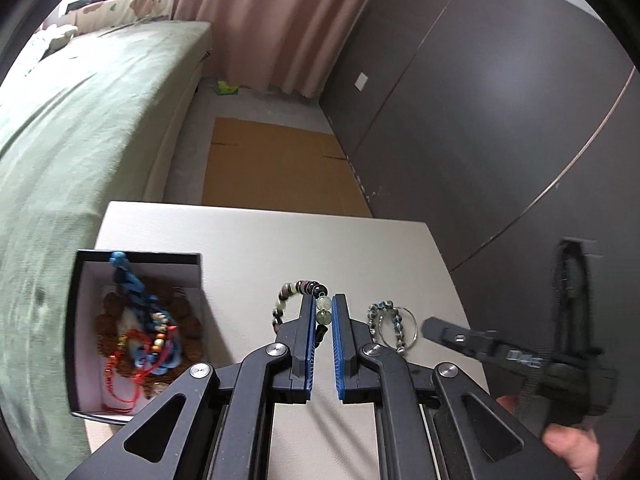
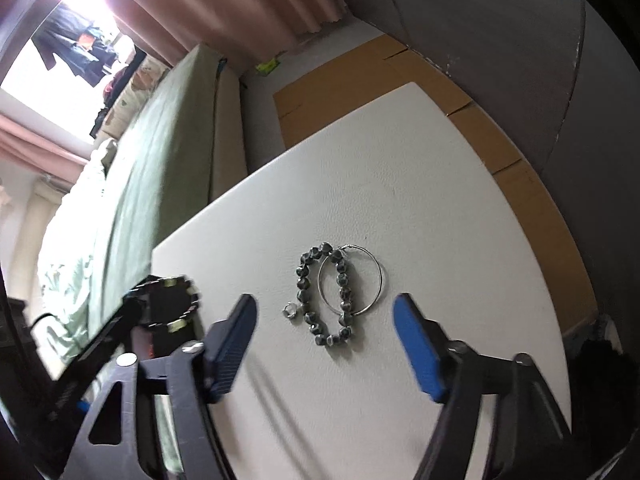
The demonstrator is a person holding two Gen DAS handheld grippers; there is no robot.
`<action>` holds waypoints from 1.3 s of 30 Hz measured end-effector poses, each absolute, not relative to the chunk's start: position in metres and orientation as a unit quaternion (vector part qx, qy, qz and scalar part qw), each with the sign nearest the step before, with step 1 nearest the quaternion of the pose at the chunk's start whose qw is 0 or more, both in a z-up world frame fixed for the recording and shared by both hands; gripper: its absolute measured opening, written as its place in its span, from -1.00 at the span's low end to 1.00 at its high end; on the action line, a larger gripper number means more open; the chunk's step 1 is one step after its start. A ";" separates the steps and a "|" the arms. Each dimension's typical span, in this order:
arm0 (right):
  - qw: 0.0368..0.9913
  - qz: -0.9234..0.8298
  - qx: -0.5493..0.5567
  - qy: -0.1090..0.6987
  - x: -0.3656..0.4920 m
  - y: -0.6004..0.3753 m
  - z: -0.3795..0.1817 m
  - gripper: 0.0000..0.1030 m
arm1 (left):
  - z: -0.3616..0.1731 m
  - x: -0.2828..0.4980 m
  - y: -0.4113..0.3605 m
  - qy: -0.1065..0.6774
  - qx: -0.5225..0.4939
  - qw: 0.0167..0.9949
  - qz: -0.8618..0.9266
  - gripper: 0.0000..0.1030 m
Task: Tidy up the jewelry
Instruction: 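Carry the black bracelet to the box with the left tool while the right tool grasps the grey bead bracelet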
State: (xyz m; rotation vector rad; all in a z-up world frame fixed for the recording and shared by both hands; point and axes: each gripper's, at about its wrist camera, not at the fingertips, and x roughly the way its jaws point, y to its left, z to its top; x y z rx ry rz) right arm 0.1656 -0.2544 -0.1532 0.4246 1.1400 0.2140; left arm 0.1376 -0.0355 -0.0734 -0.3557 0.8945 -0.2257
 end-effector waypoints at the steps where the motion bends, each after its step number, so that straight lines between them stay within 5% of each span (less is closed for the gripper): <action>1: 0.815 0.101 0.195 0.536 0.167 -0.251 -0.156 0.04 | -0.072 0.137 -0.033 0.427 -0.173 0.881 -0.108 -0.85; 9: 0.821 0.070 0.132 0.552 0.182 -0.231 -0.175 -0.23 | -0.058 0.128 -0.008 0.409 -0.196 0.885 -0.107 -0.85; 12: 0.828 0.063 0.102 0.547 0.185 -0.226 -0.179 -0.78 | -0.051 0.123 0.005 0.400 -0.203 0.888 -0.104 -0.85; 18: 0.844 0.084 0.111 0.519 0.176 -0.225 -0.163 -0.96 | -0.036 0.112 0.034 0.380 -0.222 0.894 -0.083 -0.85; 28: 0.856 0.129 0.121 0.486 0.154 -0.204 -0.132 -0.96 | -0.034 0.103 0.060 0.382 -0.222 0.895 -0.059 -0.85; 31: 0.847 0.097 0.114 0.509 0.166 -0.207 -0.143 -0.78 | -0.037 0.104 0.061 0.388 -0.215 0.894 -0.059 -0.85; 34: 0.845 0.077 0.123 0.514 0.170 -0.217 -0.148 0.08 | -0.040 0.105 0.066 0.390 -0.215 0.894 -0.057 -0.85; 39: 0.848 0.080 0.127 0.508 0.177 -0.218 -0.151 0.14 | -0.043 0.109 0.072 0.392 -0.222 0.891 -0.054 -0.85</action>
